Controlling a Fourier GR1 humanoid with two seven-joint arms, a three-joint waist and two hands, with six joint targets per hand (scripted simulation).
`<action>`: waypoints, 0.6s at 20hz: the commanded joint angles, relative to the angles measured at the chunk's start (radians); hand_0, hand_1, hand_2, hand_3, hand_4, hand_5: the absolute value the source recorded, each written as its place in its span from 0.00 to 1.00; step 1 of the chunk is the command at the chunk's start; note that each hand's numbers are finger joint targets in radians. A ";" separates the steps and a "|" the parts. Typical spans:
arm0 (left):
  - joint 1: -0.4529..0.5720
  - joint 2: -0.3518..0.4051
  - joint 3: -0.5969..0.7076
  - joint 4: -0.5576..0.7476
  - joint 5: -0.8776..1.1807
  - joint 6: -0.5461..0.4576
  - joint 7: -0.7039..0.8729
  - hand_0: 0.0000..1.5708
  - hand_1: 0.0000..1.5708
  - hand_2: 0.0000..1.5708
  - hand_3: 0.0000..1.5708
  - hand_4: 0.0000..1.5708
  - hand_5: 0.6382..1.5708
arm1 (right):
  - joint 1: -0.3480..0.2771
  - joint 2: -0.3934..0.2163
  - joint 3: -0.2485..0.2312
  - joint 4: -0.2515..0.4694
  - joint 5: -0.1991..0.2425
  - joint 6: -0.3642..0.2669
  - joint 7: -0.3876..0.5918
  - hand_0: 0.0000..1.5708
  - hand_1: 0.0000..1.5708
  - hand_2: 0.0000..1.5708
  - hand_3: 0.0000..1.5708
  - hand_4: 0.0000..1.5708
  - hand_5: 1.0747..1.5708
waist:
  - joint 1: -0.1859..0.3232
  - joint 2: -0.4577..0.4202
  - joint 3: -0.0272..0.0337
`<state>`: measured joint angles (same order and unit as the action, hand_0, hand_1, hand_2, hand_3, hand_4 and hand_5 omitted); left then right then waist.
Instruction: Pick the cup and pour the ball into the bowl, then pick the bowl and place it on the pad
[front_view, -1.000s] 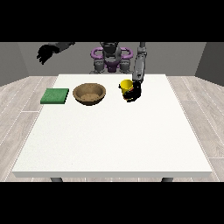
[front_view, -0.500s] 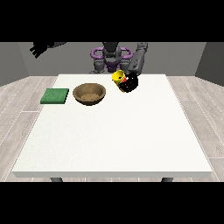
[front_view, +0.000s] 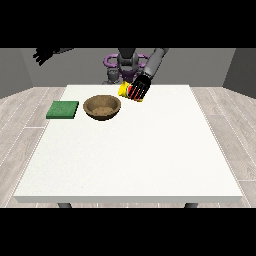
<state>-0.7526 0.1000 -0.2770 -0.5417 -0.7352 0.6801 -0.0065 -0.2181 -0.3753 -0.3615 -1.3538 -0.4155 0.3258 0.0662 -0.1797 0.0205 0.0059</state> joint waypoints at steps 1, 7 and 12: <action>-0.100 -0.051 -0.097 0.055 -0.163 -0.025 0.225 0.87 0.87 1.00 1.00 0.92 0.97 | 0.047 -0.032 -0.048 0.132 -0.013 0.089 -0.089 0.00 0.00 0.00 0.05 0.44 0.98 | 0.025 -0.027 -0.0017; -0.236 -0.098 -0.205 0.071 -0.299 -0.186 0.424 0.85 0.85 1.00 1.00 0.94 0.96 | -0.013 -0.074 -0.070 0.208 -0.027 0.104 -0.073 0.00 0.00 0.00 0.08 0.45 0.98 | 0.043 -0.041 -0.0035; -0.251 -0.099 -0.357 0.095 -0.446 -0.288 0.571 0.93 0.93 1.00 1.00 0.80 0.98 | -0.027 -0.016 -0.011 0.211 0.027 0.034 -0.041 0.00 0.00 0.00 0.11 0.44 0.97 | 0.037 -0.105 -0.0040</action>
<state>-0.9630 0.0078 -0.5364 -0.4665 -1.0799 0.4801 0.4548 -0.2376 -0.4182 -0.3971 -1.1654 -0.4150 0.3868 0.0200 -0.1414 -0.0483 0.0019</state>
